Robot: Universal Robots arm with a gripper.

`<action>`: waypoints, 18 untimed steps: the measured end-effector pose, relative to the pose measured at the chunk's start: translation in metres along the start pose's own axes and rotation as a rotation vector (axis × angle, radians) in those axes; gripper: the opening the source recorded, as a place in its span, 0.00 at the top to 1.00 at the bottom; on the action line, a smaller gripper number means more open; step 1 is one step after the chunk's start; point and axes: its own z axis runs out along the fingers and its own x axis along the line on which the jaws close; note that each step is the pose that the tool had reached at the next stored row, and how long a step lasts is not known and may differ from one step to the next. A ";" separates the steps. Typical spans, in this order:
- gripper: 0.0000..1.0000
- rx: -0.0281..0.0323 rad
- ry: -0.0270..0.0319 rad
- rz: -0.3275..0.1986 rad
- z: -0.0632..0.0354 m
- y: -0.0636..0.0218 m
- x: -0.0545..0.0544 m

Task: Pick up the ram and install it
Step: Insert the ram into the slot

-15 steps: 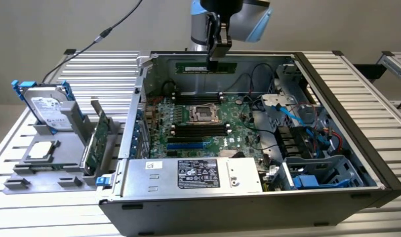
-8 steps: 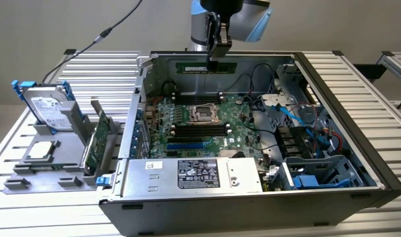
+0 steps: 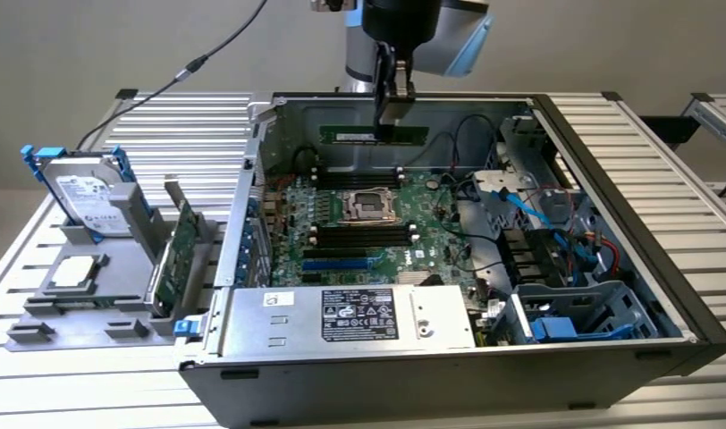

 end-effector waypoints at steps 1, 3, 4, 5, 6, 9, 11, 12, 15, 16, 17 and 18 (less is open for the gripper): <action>0.86 0.0000 -0.0001 0.003 0.0018 0.0003 0.000; 0.86 0.0001 -0.0003 0.008 0.0054 0.0008 0.001; 0.86 0.0002 -0.0003 0.010 0.0072 0.0010 0.002; 0.86 0.0003 -0.0004 0.012 0.0090 0.0011 0.003; 0.86 0.0004 -0.0005 0.013 0.0109 0.0011 0.004; 0.86 0.0005 -0.0004 0.014 0.0163 0.0011 0.011; 0.86 0.0006 -0.0007 0.014 0.0200 0.0011 0.015; 0.86 0.0006 -0.0007 0.014 0.0218 0.0012 0.017; 0.86 0.0004 -0.0004 0.014 0.0272 0.0017 0.021; 0.86 0.0005 -0.0006 0.014 0.0292 0.0020 0.022; 0.86 0.0005 -0.0006 0.014 0.0310 0.0025 0.023; 0.86 0.0004 -0.0004 0.014 0.0327 0.0027 0.023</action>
